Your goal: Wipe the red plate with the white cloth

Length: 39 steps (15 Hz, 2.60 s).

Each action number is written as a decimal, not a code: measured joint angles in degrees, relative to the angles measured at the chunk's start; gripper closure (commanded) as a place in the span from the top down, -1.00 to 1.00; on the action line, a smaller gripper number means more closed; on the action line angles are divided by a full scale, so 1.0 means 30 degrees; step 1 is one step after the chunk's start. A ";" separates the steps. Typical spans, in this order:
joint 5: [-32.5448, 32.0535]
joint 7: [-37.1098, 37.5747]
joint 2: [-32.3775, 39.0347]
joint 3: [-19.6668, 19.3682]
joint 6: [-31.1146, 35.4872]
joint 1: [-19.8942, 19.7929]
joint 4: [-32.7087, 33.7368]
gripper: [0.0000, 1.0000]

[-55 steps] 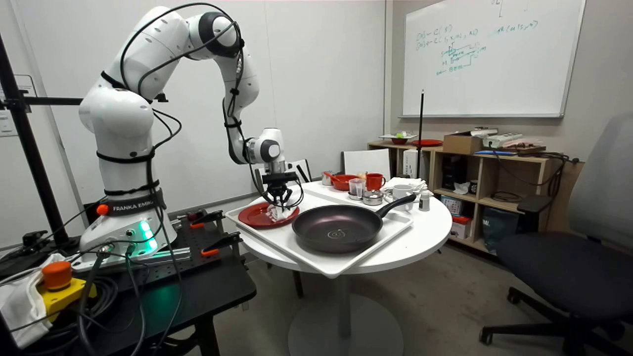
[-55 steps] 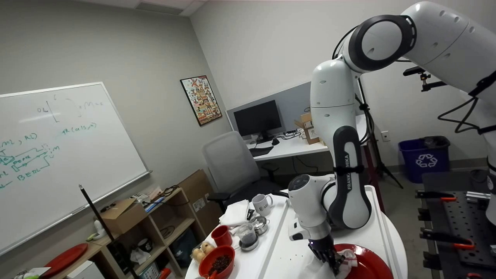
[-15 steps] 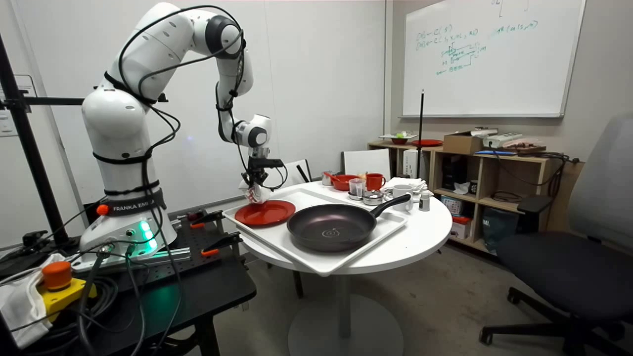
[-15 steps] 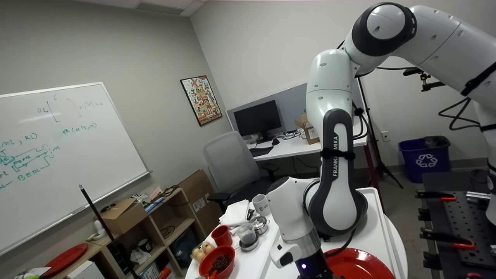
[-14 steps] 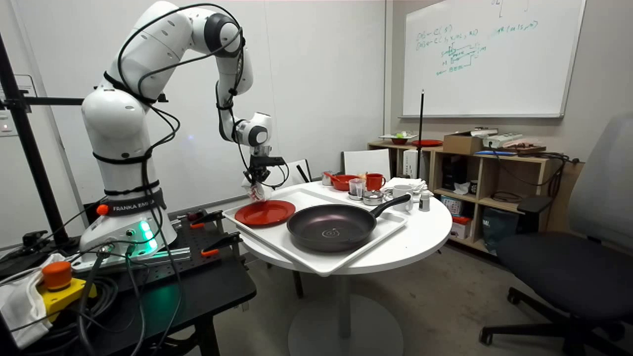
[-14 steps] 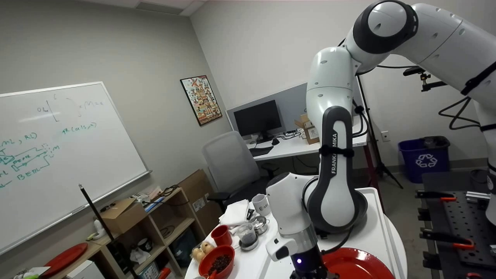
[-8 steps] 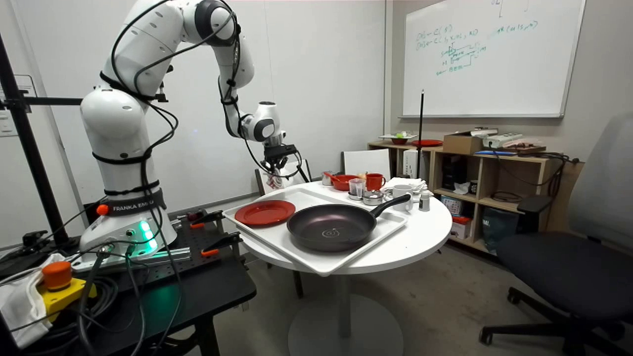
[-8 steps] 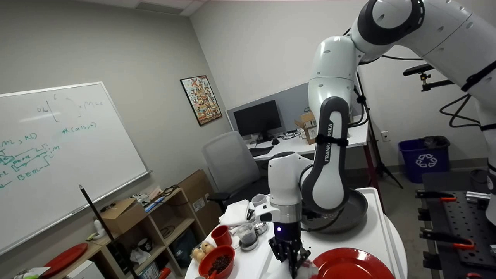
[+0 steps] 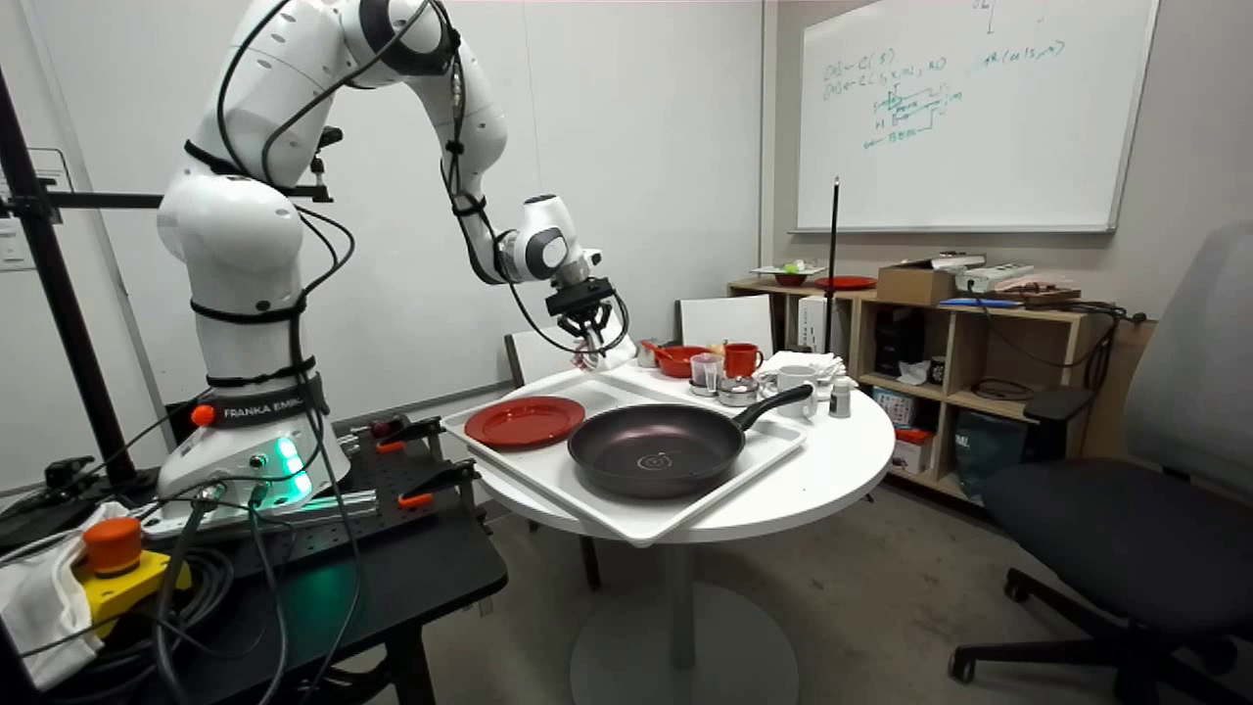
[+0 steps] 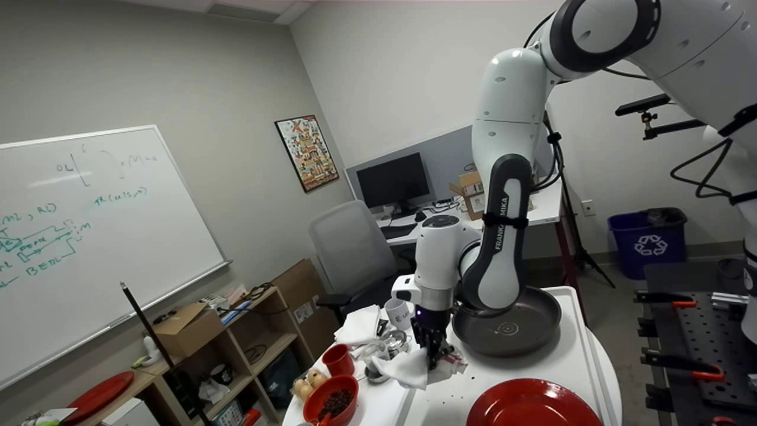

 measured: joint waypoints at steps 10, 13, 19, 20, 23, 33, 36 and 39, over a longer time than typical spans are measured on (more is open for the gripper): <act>-0.2334 0.7181 0.0478 -0.4748 -0.2557 0.3550 0.0834 -0.85; -0.2566 0.8389 0.0780 -0.4685 -0.3458 0.3328 0.1258 -0.85; -0.2607 0.9696 0.1022 -0.4033 -0.4402 0.2478 0.1570 0.11; -0.2607 0.9804 0.1026 -0.3850 -0.4491 0.2290 0.1584 0.28; -0.2607 1.0108 0.1025 -0.3398 -0.4517 0.1852 0.1596 0.72; -0.2583 1.0384 0.0999 -0.2062 -0.4483 0.0863 0.1586 1.00; -0.2582 1.0381 0.0955 -0.1579 -0.4476 0.0524 0.1557 1.00; -0.2582 1.0378 0.0943 -0.1551 -0.4476 0.0480 0.1546 1.00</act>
